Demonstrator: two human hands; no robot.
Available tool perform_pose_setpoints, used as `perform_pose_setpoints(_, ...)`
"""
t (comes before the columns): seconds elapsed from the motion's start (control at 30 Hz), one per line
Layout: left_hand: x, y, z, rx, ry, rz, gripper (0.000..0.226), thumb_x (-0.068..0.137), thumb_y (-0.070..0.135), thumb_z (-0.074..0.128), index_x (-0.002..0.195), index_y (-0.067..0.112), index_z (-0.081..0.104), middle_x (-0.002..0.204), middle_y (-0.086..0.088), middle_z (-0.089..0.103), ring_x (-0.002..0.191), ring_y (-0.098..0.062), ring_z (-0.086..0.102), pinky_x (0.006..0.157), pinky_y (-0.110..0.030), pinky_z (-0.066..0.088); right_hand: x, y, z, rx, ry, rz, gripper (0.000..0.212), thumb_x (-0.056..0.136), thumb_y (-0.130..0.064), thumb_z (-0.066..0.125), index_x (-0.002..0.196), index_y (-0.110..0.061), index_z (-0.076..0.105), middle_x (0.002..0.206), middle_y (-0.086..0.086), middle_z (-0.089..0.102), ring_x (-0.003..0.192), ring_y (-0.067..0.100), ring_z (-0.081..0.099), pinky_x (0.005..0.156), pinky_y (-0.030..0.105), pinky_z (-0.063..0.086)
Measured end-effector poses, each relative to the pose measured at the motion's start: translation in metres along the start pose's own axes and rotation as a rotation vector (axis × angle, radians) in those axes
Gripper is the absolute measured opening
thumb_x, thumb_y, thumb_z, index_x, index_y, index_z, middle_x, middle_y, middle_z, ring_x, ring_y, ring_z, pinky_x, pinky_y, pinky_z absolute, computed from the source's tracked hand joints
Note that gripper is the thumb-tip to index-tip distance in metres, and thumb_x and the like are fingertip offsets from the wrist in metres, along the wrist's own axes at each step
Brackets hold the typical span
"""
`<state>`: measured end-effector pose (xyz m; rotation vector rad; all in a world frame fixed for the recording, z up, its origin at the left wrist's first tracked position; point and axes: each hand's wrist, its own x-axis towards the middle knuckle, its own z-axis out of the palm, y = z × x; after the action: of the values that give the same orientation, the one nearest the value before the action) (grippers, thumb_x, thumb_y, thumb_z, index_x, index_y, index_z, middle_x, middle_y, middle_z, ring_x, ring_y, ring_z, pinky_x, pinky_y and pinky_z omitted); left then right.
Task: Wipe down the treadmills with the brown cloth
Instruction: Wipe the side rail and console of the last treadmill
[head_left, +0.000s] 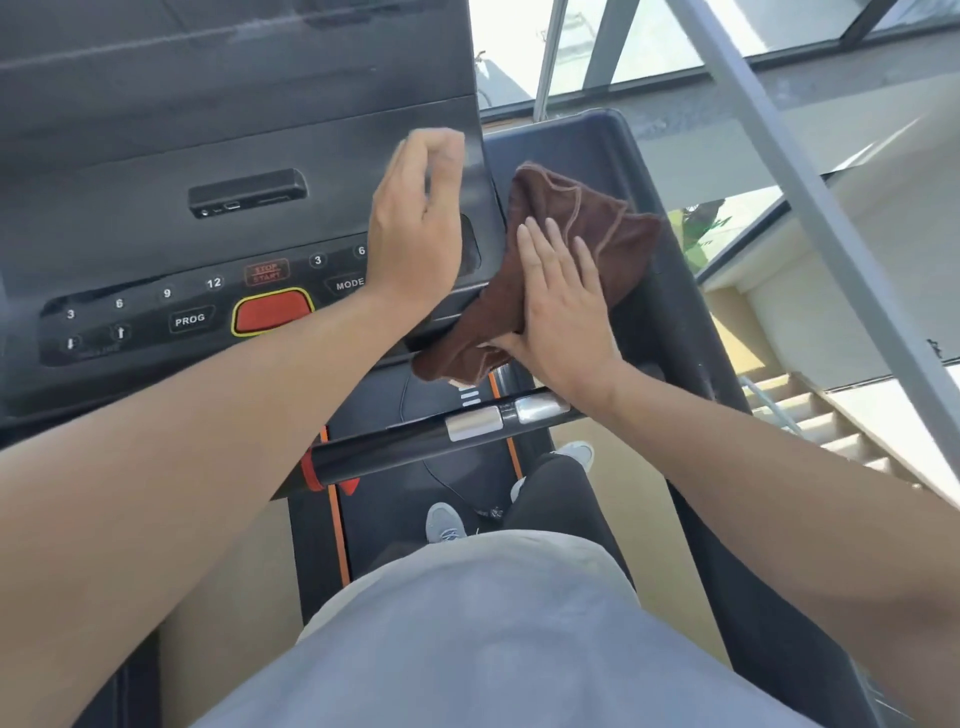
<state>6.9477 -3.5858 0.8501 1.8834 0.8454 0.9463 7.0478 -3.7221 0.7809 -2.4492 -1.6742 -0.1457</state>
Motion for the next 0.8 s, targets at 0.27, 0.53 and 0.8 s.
perform_pose_setpoints(0.27,-0.005,-0.002,0.011,0.005,-0.086,-0.046,0.031,0.108,0.035,0.041,0.109,0.015,0.064,0.105,0.01,0.064,0.1,-0.004,0.056,0.092,-0.019,0.042,0.009,0.064,-0.088,0.089,-0.253,-0.065,0.054,0.082,-0.008,0.064,0.127,-0.035,0.071,0.127,-0.002,0.073,0.117,0.029,0.068,0.087,0.044,0.058)
perform_pose_setpoints(0.53,-0.002,0.005,0.011,0.003,-0.108,-0.061,0.023,0.109,0.037,0.042,0.109,0.024,0.06,0.111,0.011,0.064,0.103,-0.003,0.055,0.09,-0.015,0.041,0.06,0.095,-0.174,0.415,0.381,0.501,0.047,0.077,-0.017,0.05,0.12,-0.022,0.068,0.104,-0.007,0.074,0.097,0.018,0.07,0.087,0.036,0.058)
perform_pose_setpoints(0.8,-0.001,-0.001,0.01,-0.008,-0.094,-0.018,0.033,0.108,0.033,0.04,0.115,0.013,0.065,0.111,0.01,0.065,0.104,-0.002,0.056,0.093,-0.011,0.038,0.015,0.045,-0.053,0.053,-0.399,0.009,0.125,0.07,-0.095,0.053,0.165,-0.029,0.008,0.173,0.001,0.013,0.159,0.032,0.005,0.127,0.058,0.009)
